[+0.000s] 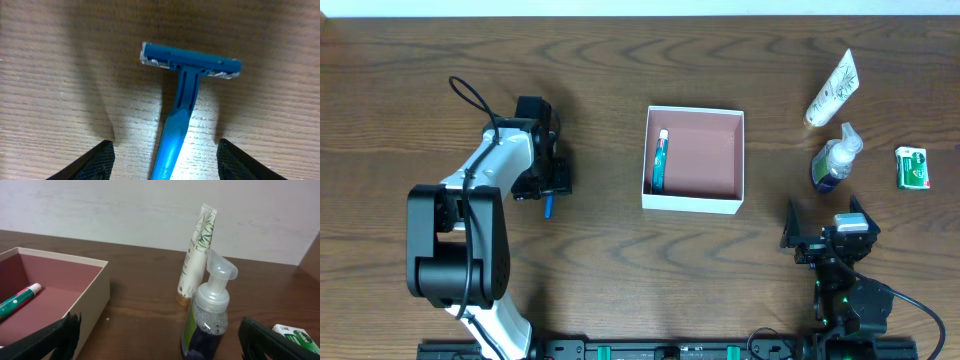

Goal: Pack container
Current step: 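Lower the left gripper and grasp the blue razor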

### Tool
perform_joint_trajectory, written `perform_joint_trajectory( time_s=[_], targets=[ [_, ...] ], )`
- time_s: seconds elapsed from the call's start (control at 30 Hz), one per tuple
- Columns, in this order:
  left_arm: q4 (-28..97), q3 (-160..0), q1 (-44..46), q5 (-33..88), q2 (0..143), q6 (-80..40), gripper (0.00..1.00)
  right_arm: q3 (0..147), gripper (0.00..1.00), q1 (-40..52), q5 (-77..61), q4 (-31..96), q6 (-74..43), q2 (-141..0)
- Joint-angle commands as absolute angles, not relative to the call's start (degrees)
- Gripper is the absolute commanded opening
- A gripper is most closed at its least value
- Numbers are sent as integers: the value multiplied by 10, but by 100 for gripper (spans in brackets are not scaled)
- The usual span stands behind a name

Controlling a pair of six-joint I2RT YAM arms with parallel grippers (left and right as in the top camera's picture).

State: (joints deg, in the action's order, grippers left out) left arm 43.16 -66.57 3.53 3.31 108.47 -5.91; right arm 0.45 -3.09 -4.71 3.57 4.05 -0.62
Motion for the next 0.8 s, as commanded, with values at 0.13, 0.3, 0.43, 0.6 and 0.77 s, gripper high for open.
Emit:
perform_joint_trajectory(
  time_s=[0.13, 0.3, 0.43, 0.6, 0.77],
  targets=[
    [427, -649, 33, 41, 1095, -52, 66, 3, 99, -31, -50, 37, 48, -4],
    [424, -649, 33, 41, 1095, -52, 61, 3, 99, -31, -50, 37, 48, -4],
    [424, -649, 33, 41, 1095, -52, 49, 3, 99, -31, -50, 37, 48, -4],
    [424, -650, 33, 41, 1095, -52, 24, 3, 99, -31, -50, 37, 48, -4],
    [426, -654, 33, 41, 1093, -52, 9, 3, 99, -31, -50, 37, 48, -4]
  ],
)
